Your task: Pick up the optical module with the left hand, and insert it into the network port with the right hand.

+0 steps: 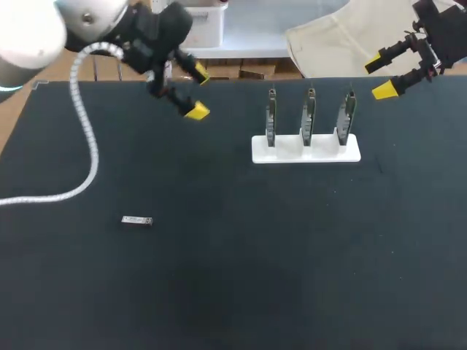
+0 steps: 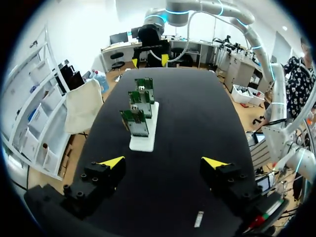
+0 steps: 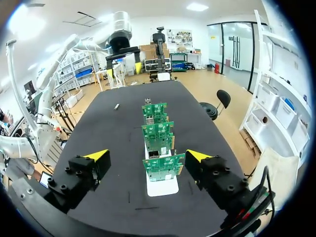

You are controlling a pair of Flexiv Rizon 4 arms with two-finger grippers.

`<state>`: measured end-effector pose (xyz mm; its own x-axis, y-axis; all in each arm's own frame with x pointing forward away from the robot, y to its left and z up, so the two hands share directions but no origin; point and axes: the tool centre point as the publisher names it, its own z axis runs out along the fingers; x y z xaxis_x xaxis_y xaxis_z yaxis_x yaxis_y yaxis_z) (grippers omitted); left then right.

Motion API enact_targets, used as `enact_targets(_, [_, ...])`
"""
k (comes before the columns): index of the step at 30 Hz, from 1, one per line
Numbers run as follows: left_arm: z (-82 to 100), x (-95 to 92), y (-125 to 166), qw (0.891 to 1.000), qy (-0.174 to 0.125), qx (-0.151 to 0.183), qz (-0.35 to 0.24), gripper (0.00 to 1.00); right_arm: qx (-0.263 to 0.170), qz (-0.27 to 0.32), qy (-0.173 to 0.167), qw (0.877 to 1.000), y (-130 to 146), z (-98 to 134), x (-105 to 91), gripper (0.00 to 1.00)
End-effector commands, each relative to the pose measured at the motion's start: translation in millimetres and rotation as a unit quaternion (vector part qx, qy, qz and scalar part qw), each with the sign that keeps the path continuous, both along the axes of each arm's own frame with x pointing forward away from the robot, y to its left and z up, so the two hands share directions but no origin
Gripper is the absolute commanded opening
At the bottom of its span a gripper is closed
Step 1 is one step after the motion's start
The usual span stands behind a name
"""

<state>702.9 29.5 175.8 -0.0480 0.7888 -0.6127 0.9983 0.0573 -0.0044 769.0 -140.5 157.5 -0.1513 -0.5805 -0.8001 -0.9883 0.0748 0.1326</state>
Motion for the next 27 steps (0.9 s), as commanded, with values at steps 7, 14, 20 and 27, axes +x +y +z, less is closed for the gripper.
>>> enact_targets(7, [-1.5,-41.6,22,0.999,-0.023,-0.025,0.026,1.00,-0.001,-0.002,-0.002,1.000,0,0,-2.4,1.00])
enact_targets(14, [-1.5,-41.6,22,0.999,-0.023,-0.025,0.026,1.00,-0.001,-0.002,-0.002,1.000,0,0,-2.4,1.00])
enact_targets(20, [3.0,-41.7,-17,0.996,-0.054,0.036,-0.068,1.00,-0.001,-0.002,-0.002,1.000,0,0,-2.4,1.00])
enact_targets(27, [-34.3,-65.3,10,0.992,-0.019,0.102,-0.070,1.00,-0.001,-0.002,-0.002,1.000,0,0,-2.4,1.00])
